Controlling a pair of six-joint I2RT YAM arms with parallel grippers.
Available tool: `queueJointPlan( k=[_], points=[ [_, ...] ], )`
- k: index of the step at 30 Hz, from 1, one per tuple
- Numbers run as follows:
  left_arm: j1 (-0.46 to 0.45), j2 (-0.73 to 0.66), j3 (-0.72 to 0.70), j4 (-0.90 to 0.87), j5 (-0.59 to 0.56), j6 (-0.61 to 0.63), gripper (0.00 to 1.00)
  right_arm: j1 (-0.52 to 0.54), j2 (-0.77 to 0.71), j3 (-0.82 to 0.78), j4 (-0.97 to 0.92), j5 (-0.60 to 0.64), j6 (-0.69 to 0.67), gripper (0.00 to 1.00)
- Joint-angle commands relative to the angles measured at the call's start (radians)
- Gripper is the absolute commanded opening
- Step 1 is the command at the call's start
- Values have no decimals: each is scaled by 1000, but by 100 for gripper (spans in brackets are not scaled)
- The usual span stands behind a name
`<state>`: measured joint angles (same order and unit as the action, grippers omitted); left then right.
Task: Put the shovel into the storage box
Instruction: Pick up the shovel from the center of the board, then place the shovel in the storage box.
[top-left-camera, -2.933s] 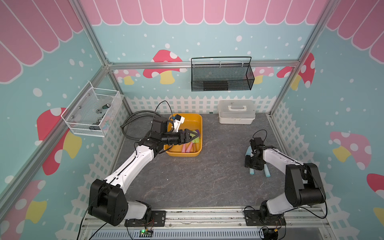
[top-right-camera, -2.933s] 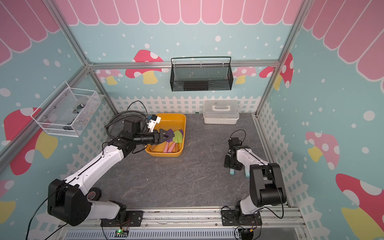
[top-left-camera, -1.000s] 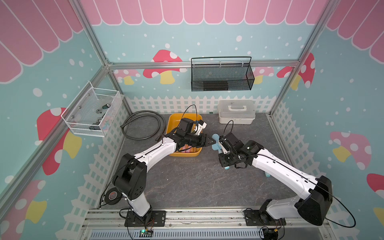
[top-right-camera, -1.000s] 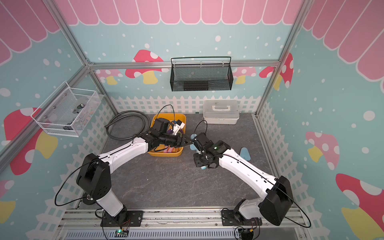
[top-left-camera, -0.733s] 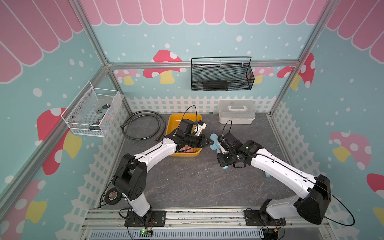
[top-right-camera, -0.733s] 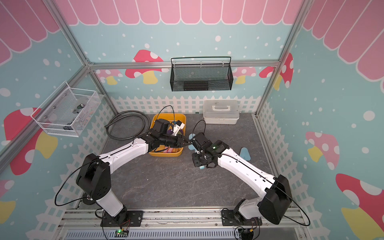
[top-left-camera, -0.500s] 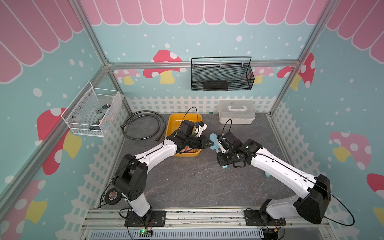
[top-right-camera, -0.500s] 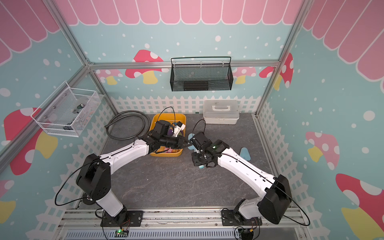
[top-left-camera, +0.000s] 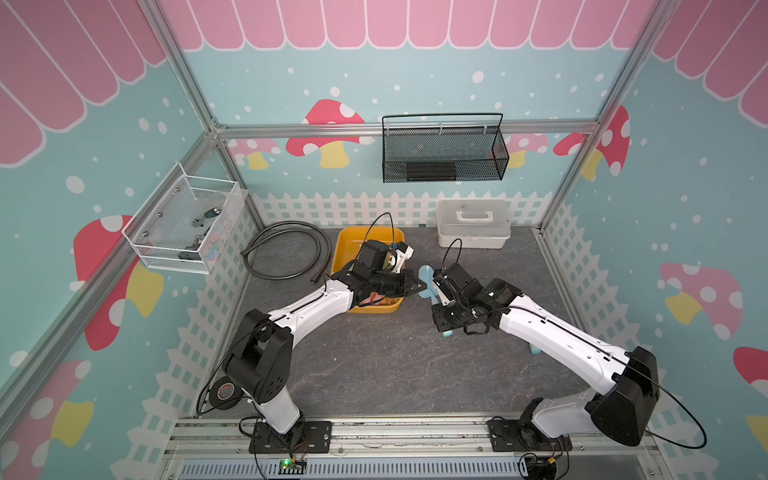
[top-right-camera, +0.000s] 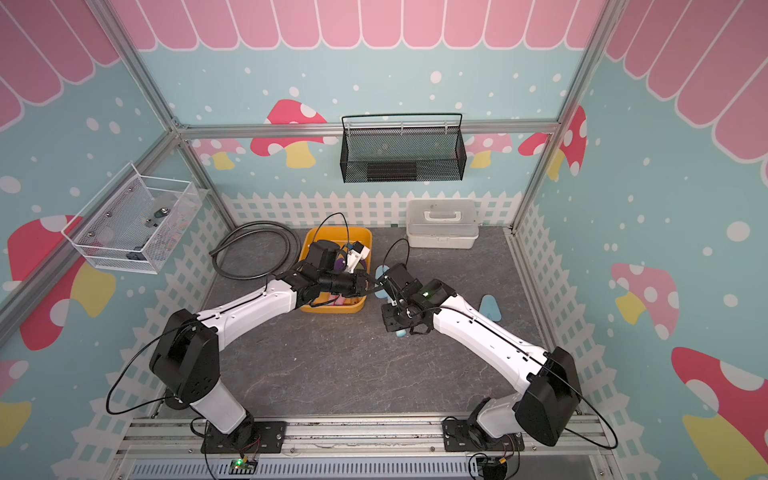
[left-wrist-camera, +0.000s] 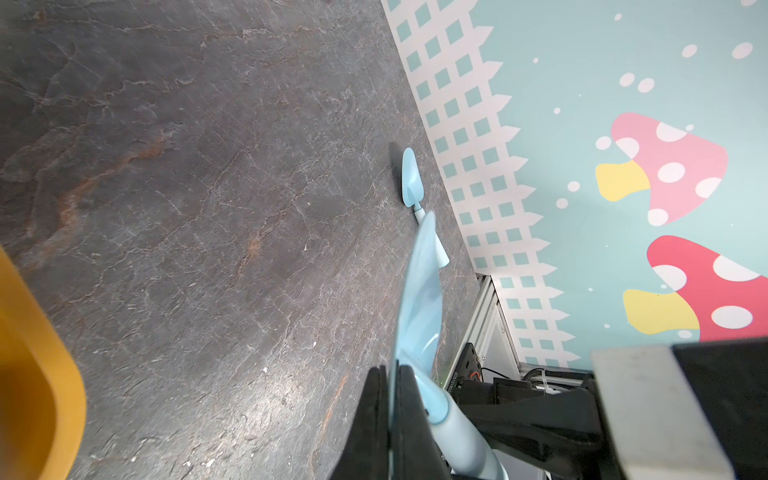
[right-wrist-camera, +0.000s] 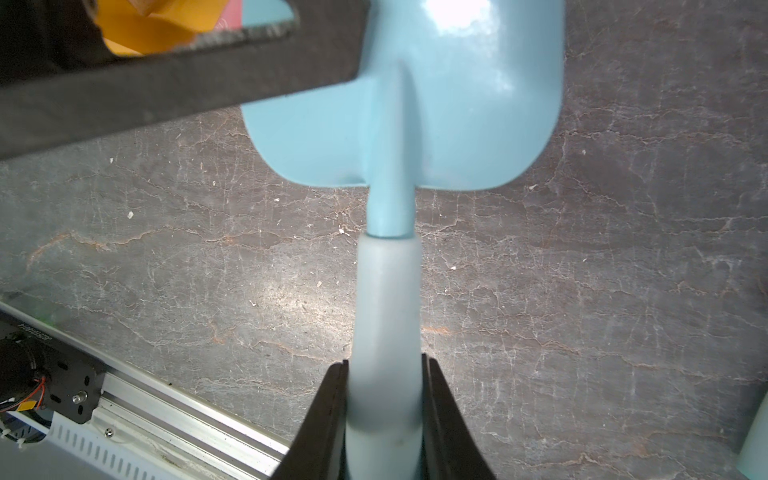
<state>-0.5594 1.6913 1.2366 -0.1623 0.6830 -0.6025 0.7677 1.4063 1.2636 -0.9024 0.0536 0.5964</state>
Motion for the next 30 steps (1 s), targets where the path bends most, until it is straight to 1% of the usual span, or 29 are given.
queueJointPlan(
  k=[1,3,5,10,12,14,15,16,17,19,22,24,27,30],
  points=[
    [-5,-40,-9,29,15,32,0,7,16,47,20,0,-14,37],
    [-4,-44,-8,22,13,40,0,7,26,58,19,10,-23,48],
    [-4,-45,-8,8,9,58,0,7,35,78,5,27,-32,54],
    [19,-48,12,-80,0,125,0,7,8,126,-28,48,-47,58],
    [53,-53,27,-125,13,164,0,7,-23,148,-59,64,-46,58],
    [115,-46,67,-212,47,230,0,7,-68,156,-82,84,-47,59],
    [157,-34,104,-282,73,281,0,7,-97,153,-90,96,-46,61],
    [206,-15,165,-358,82,349,0,7,-126,147,-98,110,-48,62],
    [239,3,207,-431,76,391,0,7,-151,137,-101,123,-52,64],
    [325,48,294,-530,69,434,0,5,-196,108,-112,156,-57,67],
    [403,103,369,-562,44,450,0,4,-230,69,-133,173,-58,68],
    [422,164,449,-631,32,491,0,4,-244,48,-142,172,-55,68],
    [421,273,578,-763,-26,568,0,3,-270,16,-141,175,-47,68],
    [420,369,682,-841,-109,607,0,3,-287,-6,-141,184,-46,68]
  ],
)
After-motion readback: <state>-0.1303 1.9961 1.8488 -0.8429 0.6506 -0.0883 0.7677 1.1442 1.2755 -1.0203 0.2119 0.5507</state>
